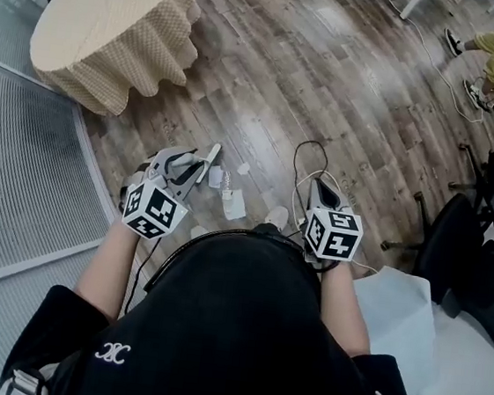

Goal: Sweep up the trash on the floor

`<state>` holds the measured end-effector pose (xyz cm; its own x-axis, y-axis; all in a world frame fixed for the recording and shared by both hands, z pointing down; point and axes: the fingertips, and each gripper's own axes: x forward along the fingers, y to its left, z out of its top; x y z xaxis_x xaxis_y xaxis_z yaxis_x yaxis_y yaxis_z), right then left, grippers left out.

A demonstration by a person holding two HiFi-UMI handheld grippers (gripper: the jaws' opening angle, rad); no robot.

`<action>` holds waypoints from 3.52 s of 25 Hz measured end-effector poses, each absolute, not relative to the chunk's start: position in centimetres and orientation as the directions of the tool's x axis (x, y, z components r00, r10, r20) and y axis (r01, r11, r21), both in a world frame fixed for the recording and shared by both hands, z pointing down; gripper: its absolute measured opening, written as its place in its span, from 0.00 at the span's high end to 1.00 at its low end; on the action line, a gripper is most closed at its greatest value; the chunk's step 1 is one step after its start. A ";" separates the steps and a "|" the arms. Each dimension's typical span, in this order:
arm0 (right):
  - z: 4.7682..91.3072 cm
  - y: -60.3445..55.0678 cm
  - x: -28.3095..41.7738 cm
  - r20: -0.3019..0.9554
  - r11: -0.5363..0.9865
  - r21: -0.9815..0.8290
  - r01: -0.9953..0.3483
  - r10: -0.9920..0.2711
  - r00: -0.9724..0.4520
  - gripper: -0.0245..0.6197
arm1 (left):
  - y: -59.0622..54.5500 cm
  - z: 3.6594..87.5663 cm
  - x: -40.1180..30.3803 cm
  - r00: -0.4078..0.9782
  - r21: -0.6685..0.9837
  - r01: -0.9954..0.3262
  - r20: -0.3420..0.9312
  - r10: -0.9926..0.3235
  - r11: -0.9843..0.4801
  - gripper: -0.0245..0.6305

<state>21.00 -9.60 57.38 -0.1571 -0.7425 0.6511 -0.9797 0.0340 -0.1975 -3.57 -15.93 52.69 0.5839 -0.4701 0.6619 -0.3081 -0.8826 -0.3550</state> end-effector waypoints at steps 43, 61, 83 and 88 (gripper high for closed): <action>57.3 -16.2 13.9 0.687 0.331 -0.159 -0.930 -0.639 -0.345 0.94 | -17.9 54.2 -4.1 0.541 -0.176 -0.679 0.536 -0.648 -0.713 0.80; 41.9 -19.9 -0.3 0.366 0.530 -0.082 -0.844 -0.771 -0.520 0.94 | -17.6 36.8 -11.2 0.602 -0.155 -0.761 0.191 -0.775 -0.630 0.80; 33.3 -19.9 -4.9 0.190 0.553 -0.024 -0.833 -0.815 -0.547 0.94 | -17.5 34.7 -13.5 0.519 -0.038 -0.846 0.180 -0.836 -0.533 0.81; 33.2 -19.6 -5.2 0.192 0.540 -0.023 -0.842 -0.824 -0.533 0.94 | -17.3 34.5 -14.0 0.526 -0.039 -0.840 0.180 -0.831 -0.541 0.81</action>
<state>-5.23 -19.55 33.25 -0.5334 -0.8238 0.1920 -0.8416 0.5396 -0.0230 -13.98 -17.31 34.52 0.5262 -0.8311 0.1800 -0.8404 -0.5405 -0.0392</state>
